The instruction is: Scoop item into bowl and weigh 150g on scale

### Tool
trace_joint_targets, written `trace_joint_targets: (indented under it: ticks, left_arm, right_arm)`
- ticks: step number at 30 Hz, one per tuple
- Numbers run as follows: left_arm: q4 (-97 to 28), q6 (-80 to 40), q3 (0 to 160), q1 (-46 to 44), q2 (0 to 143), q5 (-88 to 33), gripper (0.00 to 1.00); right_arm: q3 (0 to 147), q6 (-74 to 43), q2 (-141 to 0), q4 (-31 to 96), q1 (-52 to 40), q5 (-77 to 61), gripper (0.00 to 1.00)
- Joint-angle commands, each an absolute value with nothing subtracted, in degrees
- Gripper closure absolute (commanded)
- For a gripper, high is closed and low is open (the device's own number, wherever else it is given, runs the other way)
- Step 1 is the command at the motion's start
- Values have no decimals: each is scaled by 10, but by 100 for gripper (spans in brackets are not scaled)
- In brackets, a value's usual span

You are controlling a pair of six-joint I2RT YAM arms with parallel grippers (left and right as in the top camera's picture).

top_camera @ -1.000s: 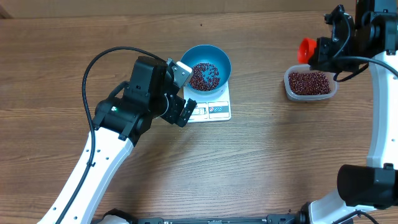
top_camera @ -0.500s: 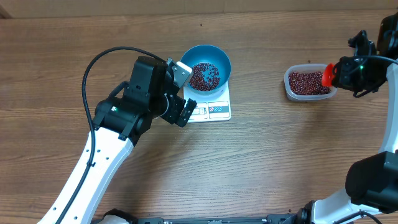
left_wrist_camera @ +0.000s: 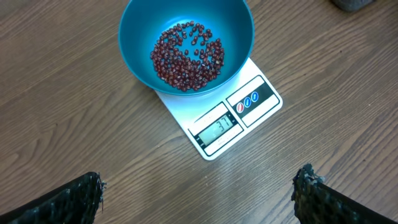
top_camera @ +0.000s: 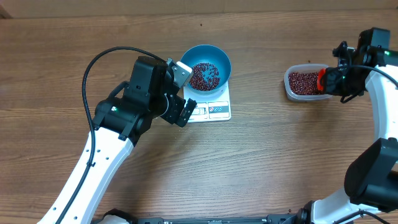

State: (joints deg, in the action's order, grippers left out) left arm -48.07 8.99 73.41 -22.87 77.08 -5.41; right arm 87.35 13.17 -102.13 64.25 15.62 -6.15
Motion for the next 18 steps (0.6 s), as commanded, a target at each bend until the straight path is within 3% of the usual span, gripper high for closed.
trace_joint_targets:
  ticks: [1, 18]
  left_arm:
    - [-480, 83, 731, -229, 776, -60, 0]
    - [-480, 84, 731, -229, 776, -60, 1]
  right_arm:
    - [841, 127, -1024, 622, 154, -56, 96]
    - [736, 90, -1026, 561, 153, -104, 96]
